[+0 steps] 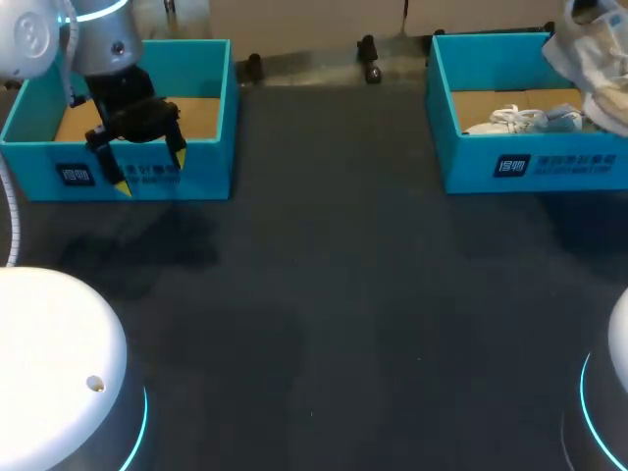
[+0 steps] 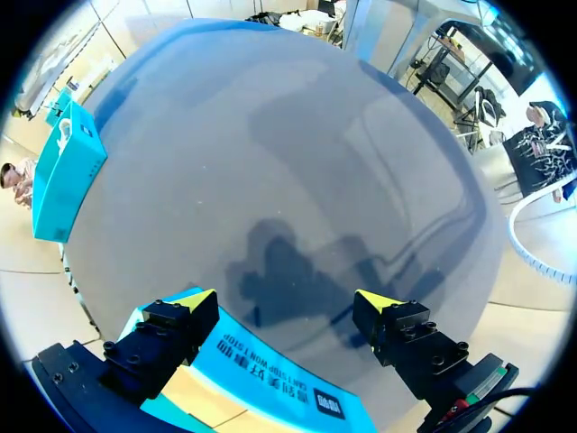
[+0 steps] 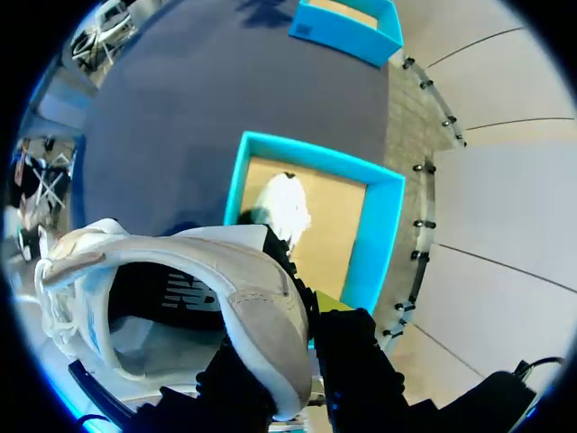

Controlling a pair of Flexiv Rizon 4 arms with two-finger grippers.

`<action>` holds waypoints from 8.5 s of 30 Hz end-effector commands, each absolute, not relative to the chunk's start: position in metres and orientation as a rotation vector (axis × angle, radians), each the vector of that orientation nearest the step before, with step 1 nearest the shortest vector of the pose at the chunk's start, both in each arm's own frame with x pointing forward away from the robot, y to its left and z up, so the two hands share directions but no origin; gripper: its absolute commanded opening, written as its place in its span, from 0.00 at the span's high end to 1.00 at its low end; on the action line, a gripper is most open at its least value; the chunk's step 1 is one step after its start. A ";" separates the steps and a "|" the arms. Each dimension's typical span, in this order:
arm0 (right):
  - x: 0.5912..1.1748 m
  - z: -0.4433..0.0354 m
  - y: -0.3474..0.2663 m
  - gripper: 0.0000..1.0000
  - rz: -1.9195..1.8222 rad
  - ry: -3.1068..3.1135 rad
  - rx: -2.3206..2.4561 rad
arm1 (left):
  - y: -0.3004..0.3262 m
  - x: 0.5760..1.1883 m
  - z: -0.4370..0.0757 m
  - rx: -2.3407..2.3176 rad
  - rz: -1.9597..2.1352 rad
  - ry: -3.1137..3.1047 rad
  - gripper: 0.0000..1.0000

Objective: Take the shoe out of the shoebox, open the shoe tongue, remove and reinsert the insole, then place the shoe into the shoebox

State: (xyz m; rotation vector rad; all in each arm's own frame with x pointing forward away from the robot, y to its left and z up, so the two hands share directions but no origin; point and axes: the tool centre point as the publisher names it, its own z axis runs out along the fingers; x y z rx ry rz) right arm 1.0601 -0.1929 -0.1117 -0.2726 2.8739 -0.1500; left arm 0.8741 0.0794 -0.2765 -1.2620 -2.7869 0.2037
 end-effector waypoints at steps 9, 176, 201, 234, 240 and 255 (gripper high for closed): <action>1.133 -0.124 -0.230 1.00 -0.084 2.925 -0.369 | 0.080 0.874 -0.277 -1.263 0.200 -2.786 0.00; 1.103 -0.238 -0.316 1.00 -0.028 1.999 2.175 | 0.167 0.935 -0.164 2.012 0.019 -2.299 0.00; 1.118 -0.254 -0.342 1.00 -0.063 1.973 2.189 | 0.190 0.929 -0.158 2.109 0.053 -2.394 0.00; 1.126 -0.278 -0.358 1.00 0.007 1.973 2.107 | 0.190 0.929 -0.158 2.109 0.053 -2.394 0.00; 1.131 -0.278 -0.361 1.00 -0.004 1.959 2.099 | 0.190 0.929 -0.158 2.109 0.053 -2.394 0.00; 1.158 -0.277 -0.367 1.00 -0.055 1.887 2.125 | 0.190 0.929 -0.158 2.109 0.053 -2.394 0.00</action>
